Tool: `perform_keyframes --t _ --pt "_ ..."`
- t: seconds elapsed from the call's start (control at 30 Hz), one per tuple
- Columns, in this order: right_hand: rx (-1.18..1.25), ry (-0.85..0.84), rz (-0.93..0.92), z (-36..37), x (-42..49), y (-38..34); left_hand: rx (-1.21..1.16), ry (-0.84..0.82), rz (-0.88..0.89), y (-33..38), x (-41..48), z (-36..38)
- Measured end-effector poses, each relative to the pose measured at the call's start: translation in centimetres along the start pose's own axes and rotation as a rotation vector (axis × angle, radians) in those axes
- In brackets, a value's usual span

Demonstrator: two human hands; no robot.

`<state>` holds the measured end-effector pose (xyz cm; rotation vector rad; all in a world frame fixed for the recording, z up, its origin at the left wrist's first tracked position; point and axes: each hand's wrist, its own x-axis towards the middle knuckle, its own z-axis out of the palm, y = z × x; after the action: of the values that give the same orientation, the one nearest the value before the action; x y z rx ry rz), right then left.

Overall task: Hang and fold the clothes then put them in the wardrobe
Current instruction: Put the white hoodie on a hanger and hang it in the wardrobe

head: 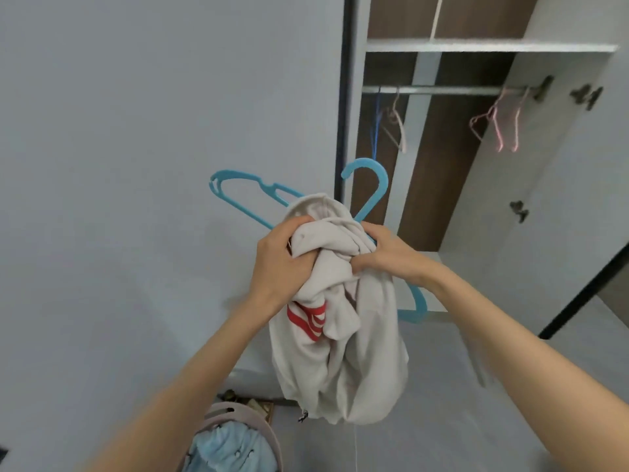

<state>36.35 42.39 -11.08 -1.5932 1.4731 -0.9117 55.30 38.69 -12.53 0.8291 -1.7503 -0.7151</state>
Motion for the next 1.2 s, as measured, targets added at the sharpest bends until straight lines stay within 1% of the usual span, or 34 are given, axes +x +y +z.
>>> perform_keyframes --t 0.17,0.43,0.6,0.77,0.9,1.0,1.2 --pt "-0.026 0.165 0.074 -5.3 -6.6 1.2 -0.119 -0.134 0.102 3.4 -0.2 6.7" --pt "-0.012 0.436 0.201 -13.0 -20.0 4.3 -0.287 -0.369 0.234 10.6 -2.9 19.7" --pt "-0.024 0.654 0.315 -17.1 -29.3 7.1 -0.390 -0.562 0.263 15.7 -6.0 28.0" --pt "-0.007 0.837 0.383 -20.1 -38.9 8.6 -0.494 -0.731 0.302 21.6 -10.0 36.2" --pt "-0.049 1.029 0.448 -22.2 -46.7 9.4 -0.583 -0.869 0.336 27.0 -13.8 42.7" --pt "-0.057 1.180 0.461 -23.5 -52.2 9.3 -0.646 -0.945 0.370 31.4 -16.7 46.7" --pt "-0.086 1.551 0.507 -24.4 -62.1 8.8 -0.755 -1.137 0.468 40.3 -23.0 53.4"
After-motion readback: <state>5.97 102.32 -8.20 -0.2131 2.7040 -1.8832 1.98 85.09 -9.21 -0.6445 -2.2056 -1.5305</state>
